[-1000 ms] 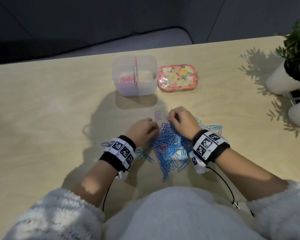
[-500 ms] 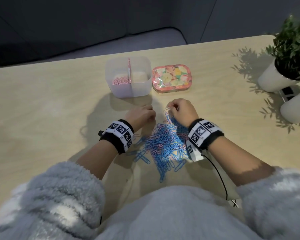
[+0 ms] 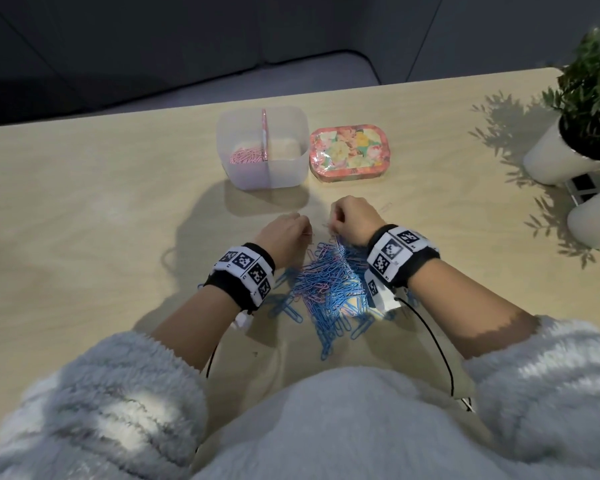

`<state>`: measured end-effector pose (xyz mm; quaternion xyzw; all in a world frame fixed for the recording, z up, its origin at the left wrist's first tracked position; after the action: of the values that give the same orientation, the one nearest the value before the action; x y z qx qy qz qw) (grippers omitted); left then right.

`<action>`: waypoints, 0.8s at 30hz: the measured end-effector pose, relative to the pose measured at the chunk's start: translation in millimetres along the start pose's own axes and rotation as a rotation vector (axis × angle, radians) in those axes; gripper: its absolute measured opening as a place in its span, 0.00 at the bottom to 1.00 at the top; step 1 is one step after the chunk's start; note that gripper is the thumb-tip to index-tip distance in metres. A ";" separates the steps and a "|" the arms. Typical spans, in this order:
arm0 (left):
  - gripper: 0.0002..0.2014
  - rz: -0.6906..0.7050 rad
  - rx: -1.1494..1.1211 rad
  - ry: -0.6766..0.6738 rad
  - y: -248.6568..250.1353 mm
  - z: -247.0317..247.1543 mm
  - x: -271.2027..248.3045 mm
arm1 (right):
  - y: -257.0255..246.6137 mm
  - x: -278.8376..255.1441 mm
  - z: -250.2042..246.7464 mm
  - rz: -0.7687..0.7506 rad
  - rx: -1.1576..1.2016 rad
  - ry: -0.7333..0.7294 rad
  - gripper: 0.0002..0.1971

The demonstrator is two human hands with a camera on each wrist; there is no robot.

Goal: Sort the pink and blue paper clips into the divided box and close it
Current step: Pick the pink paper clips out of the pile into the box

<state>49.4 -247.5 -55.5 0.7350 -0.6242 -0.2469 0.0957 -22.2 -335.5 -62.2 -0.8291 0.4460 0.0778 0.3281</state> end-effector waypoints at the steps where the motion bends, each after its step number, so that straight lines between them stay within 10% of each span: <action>1: 0.09 -0.048 -0.105 0.042 -3.7 -4.1 0.0 | 6.6 0.2 -6.6 0.003 0.072 0.019 0.05; 13: 0.13 -0.549 -1.130 0.022 -13.3 18.7 14.6 | 56.1 -28.7 -16.1 0.321 0.871 0.000 0.16; 19: 0.18 -0.292 -0.637 -0.029 0.3 12.8 28.8 | 38.1 -31.3 7.5 0.170 0.113 0.020 0.17; 24: 0.09 -0.115 -0.213 -0.070 13.3 13.3 31.7 | 48.6 -35.6 5.0 0.196 0.135 0.094 0.07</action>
<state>34.5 -278.6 -68.7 0.7461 -0.5543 -0.3424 0.1371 -80.9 -326.7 -74.2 -0.7604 0.5439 0.0405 0.3527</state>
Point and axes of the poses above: each hand's wrist, its own x-axis towards the middle knuckle, its own z-axis out of the palm, y = z × x, the point moved 9 cm from there along x, towards the middle knuckle, and after that the axes turned 4 degrees about z, right-handed, at the moved point
